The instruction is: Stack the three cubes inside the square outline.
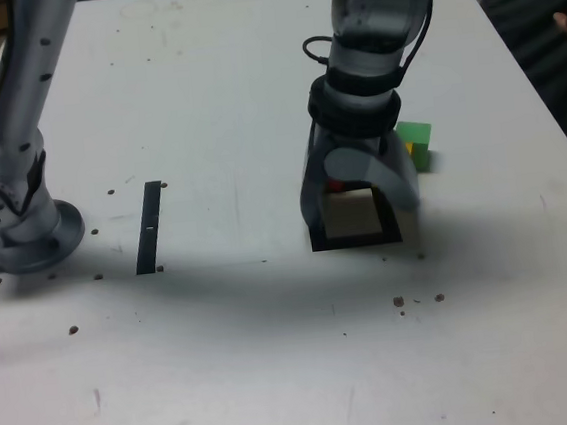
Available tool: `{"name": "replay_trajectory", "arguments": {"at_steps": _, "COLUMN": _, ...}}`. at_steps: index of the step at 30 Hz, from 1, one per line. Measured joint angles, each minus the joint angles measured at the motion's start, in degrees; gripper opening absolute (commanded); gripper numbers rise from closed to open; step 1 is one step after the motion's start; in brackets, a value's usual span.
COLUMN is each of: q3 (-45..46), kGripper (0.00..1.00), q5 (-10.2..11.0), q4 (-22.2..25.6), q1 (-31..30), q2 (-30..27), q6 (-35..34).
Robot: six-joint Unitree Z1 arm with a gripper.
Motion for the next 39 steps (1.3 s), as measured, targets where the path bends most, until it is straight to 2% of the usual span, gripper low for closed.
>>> {"name": "replay_trajectory", "arguments": {"at_steps": 15, "q3": -2.2, "kGripper": 0.99, "q5": 0.6, "q4": 1.9, "q1": 2.0, "q2": 1.0, "q6": 1.5}}
{"name": "replay_trajectory", "arguments": {"at_steps": 20, "q3": 0.8, "kGripper": 0.99, "q5": 1.5, "q4": 2.3, "q1": 0.0, "q2": -4.1, "q6": -0.4}}
{"name": "replay_trajectory", "arguments": {"at_steps": 26, "q3": 4.7, "kGripper": 1.00, "q5": 3.0, "q4": 3.4, "q1": -1.7, "q2": -10.6, "q6": -2.9}}
{"name": "replay_trajectory", "arguments": {"at_steps": 31, "q3": 6.2, "kGripper": 0.99, "q5": 4.6, "q4": 4.5, "q1": -1.9, "q2": -13.0, "q6": -3.1}}
{"name": "replay_trajectory", "arguments": {"at_steps": 39, "q3": 6.3, "kGripper": 0.99, "q5": 7.7, "q4": 5.1, "q1": 0.2, "q2": -13.2, "q6": 3.7}}
